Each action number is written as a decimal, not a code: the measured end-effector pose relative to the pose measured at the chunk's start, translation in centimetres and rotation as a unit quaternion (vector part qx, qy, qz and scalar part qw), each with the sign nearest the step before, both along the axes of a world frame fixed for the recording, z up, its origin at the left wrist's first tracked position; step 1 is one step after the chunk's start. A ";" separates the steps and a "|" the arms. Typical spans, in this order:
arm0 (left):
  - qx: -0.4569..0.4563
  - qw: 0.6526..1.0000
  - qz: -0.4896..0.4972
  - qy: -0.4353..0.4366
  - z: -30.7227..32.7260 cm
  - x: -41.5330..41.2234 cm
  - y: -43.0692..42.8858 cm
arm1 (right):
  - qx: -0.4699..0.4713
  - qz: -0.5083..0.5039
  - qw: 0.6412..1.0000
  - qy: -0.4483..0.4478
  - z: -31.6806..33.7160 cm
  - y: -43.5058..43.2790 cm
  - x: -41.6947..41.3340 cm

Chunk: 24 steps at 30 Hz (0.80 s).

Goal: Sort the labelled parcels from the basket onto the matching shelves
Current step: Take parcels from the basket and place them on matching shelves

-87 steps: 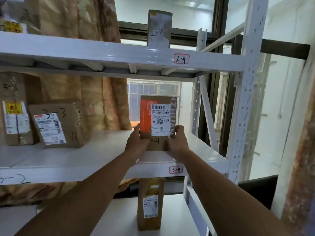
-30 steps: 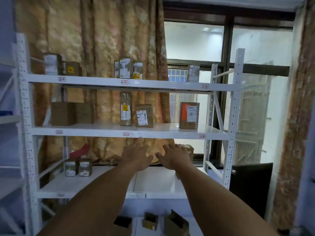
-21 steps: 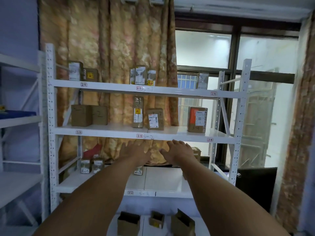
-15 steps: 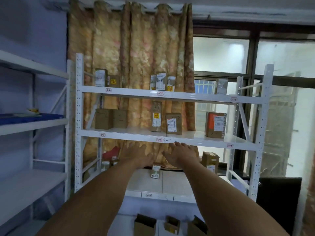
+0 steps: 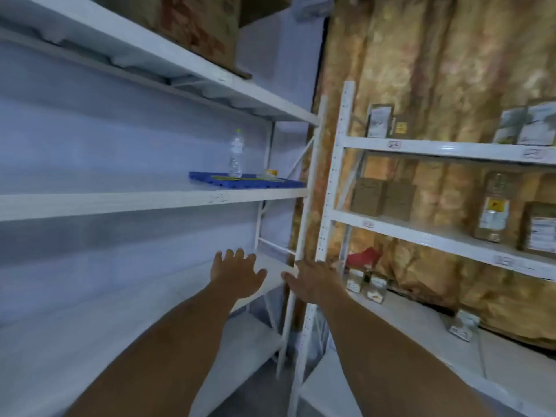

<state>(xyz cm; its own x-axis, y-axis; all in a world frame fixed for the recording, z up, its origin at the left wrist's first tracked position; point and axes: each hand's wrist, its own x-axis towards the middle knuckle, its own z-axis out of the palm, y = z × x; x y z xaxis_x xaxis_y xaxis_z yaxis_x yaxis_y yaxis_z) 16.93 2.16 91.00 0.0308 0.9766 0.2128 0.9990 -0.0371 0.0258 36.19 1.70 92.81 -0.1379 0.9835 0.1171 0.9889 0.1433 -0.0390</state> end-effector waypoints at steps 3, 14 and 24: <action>-0.041 0.996 0.072 -0.009 -5.0 -7.2 -1.9 | -0.043 0.071 0.996 -0.022 -5.2 1.4 -8.7; -0.202 0.926 0.303 -0.104 -26.3 -23.3 -10.7 | -0.210 0.281 0.933 -0.081 -25.8 3.0 -29.1; -0.344 0.801 0.416 -0.258 -47.8 -24.3 -10.8 | -0.388 0.347 0.843 -0.136 -48.7 9.3 -34.0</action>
<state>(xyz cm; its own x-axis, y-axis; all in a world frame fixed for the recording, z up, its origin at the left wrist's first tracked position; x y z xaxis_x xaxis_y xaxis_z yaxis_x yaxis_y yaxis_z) -7.35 -8.61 43.24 -0.6104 0.5055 -0.6098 0.5206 0.8363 0.1721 2.22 11.02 44.13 -0.6299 0.4213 -0.6525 0.6648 0.7268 -0.1724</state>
